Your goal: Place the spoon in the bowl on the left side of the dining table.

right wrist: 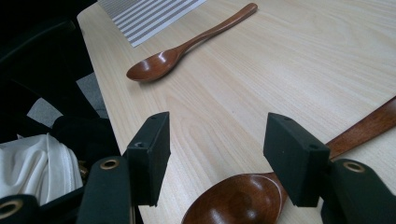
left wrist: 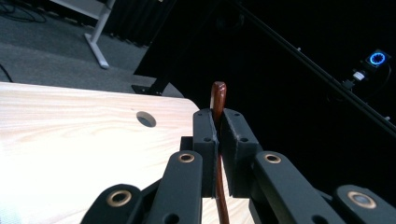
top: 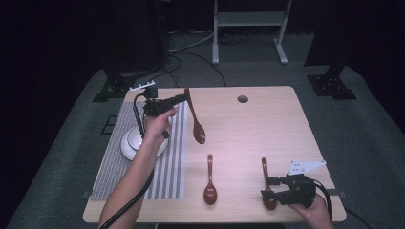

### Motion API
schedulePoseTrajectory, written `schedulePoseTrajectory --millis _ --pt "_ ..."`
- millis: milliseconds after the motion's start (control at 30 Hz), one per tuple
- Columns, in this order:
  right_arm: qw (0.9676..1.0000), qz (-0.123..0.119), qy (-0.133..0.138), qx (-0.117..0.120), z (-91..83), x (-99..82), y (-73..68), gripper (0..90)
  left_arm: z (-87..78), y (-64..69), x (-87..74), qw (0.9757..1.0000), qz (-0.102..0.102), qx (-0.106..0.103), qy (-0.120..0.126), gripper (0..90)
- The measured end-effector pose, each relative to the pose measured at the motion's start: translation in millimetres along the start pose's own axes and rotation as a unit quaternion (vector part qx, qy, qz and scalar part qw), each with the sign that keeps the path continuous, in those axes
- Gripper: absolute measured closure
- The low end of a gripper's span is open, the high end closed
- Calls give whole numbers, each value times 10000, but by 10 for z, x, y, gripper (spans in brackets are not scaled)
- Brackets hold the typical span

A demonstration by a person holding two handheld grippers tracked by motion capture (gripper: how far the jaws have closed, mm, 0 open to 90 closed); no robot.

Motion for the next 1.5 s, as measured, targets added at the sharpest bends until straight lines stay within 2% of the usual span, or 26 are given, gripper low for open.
schedulePoseTrajectory --millis 300,667,1200,1500 --pt "10000 18 18 -13 -8 -2 7 399 -146 -103 83 9997 10 237 83 846" --pt "10000 65 50 -5 -10 -5 30 389 -295 -242 154 9988 -100 427 213 846" --pt "9999 80 76 -32 -10 0 35 389 -501 -380 305 9962 -157 744 425 846" --pt "9999 98 98 -29 -13 -1 43 389 -644 -463 379 9937 -185 971 526 846"
Point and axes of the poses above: each handheld gripper's, and its own axes: z roughly forward along the jaws, x roughly out of its top, y roughly to its right, the point moved 1 cm from there along z, roughly forward along the jaws, and after that the axes turned 5 degrees about z, right-handed, at the moved point
